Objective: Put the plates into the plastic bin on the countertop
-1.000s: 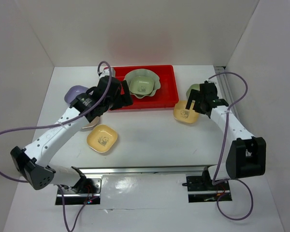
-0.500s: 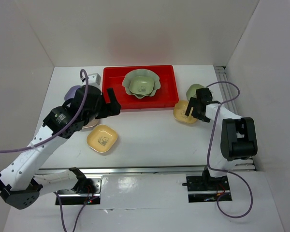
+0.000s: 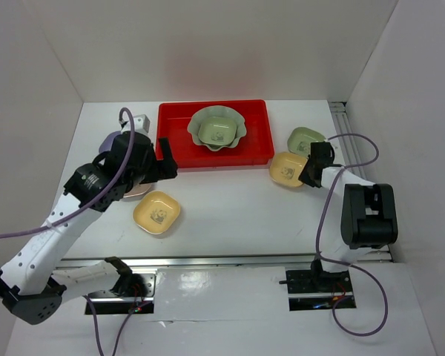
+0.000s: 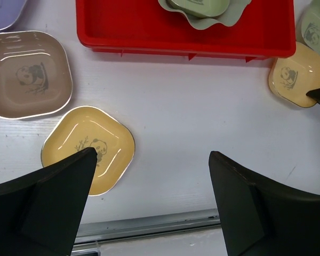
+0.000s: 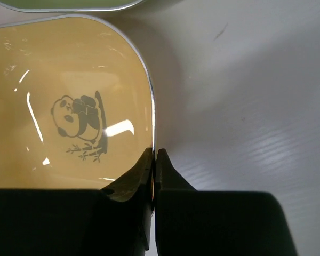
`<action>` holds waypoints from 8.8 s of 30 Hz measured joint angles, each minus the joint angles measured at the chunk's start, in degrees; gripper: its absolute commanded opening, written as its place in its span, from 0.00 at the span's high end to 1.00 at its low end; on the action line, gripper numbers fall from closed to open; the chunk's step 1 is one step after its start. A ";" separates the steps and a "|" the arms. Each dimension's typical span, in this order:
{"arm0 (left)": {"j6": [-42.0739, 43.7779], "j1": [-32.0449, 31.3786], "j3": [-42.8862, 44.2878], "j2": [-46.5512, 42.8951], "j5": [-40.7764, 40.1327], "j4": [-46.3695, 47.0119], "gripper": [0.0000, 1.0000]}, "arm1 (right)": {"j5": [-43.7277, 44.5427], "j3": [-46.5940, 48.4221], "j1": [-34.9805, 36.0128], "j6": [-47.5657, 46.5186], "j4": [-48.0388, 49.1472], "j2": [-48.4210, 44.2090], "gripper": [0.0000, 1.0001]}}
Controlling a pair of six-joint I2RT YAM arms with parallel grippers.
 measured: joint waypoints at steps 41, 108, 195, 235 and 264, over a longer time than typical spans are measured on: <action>-1.92 17.05 -9.42 2.12 5.68 0.48 0.00 | -2.45 35.91 21.18 -1.68 -4.68 6.60 1.00; -9.92 26.32 -27.04 27.12 8.61 3.17 0.40 | -1.44 54.25 29.16 -0.33 -7.67 5.92 0.00; -31.15 14.62 47.43 71.34 13.57 12.76 0.10 | 1.70 27.80 19.63 3.87 -10.75 -30.23 0.00; -7.08 47.78 -7.76 -17.73 6.86 -9.07 0.00 | 8.33 65.81 60.92 2.25 6.71 48.72 0.09; -5.64 47.78 -12.22 -18.97 9.31 -8.13 0.00 | 8.33 63.93 60.22 6.67 2.71 49.05 1.00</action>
